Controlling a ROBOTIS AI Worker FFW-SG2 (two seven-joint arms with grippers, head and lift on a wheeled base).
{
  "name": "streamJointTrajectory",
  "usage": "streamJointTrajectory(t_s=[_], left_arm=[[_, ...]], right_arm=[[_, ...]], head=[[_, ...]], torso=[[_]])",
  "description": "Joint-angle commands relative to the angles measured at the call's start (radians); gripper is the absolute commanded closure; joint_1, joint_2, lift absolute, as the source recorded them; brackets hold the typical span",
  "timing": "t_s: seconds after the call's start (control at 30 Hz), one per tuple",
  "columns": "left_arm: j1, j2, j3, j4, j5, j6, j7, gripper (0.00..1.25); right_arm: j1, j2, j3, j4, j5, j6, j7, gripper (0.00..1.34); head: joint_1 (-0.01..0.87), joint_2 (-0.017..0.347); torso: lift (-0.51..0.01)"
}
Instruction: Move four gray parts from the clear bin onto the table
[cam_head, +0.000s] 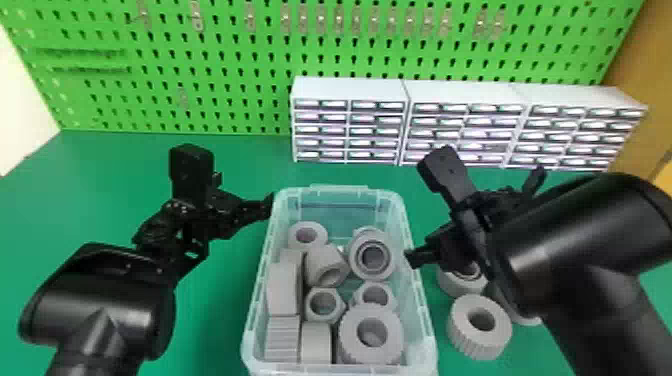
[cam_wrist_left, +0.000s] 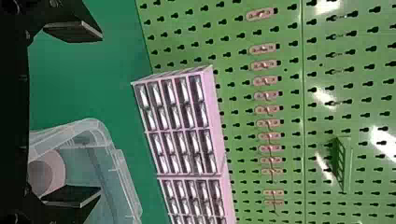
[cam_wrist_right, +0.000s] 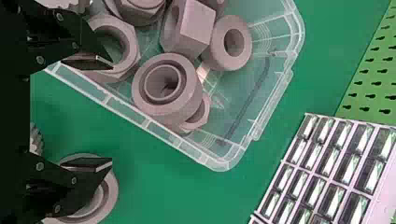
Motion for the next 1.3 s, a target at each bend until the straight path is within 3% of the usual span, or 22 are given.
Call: streamJointTrajectory(t_s=[0.0, 0.43, 0.63, 0.8, 1.27], left_arm=[[0.001, 0.000, 0.000, 0.000, 0.000, 0.000, 0.000, 0.13], [0.000, 0.000, -0.002, 0.001, -0.002, 0.000, 0.000, 0.13], [0.000, 0.000, -0.002, 0.001, -0.002, 0.000, 0.000, 0.13], [0.000, 0.000, 0.002, 0.001, -0.002, 0.000, 0.000, 0.13], [0.000, -0.002, 0.008, 0.001, -0.002, 0.000, 0.000, 0.13]], right_arm=[[0.000, 0.000, -0.001, 0.000, 0.000, 0.003, 0.000, 0.52], [-0.060, -0.002, 0.082, 0.010, 0.071, 0.003, 0.000, 0.52], [-0.112, -0.006, 0.156, 0.056, 0.083, 0.003, 0.000, 0.52], [-0.149, 0.000, 0.208, 0.089, 0.120, 0.003, 0.000, 0.52], [-0.233, 0.021, 0.302, 0.231, 0.117, 0.003, 0.002, 0.52]], head=[[0.686, 0.026], [0.686, 0.026], [0.686, 0.026], [0.686, 0.026], [0.686, 0.026]], torso=[[-0.050], [-0.050], [-0.050], [-0.050], [-0.050]])
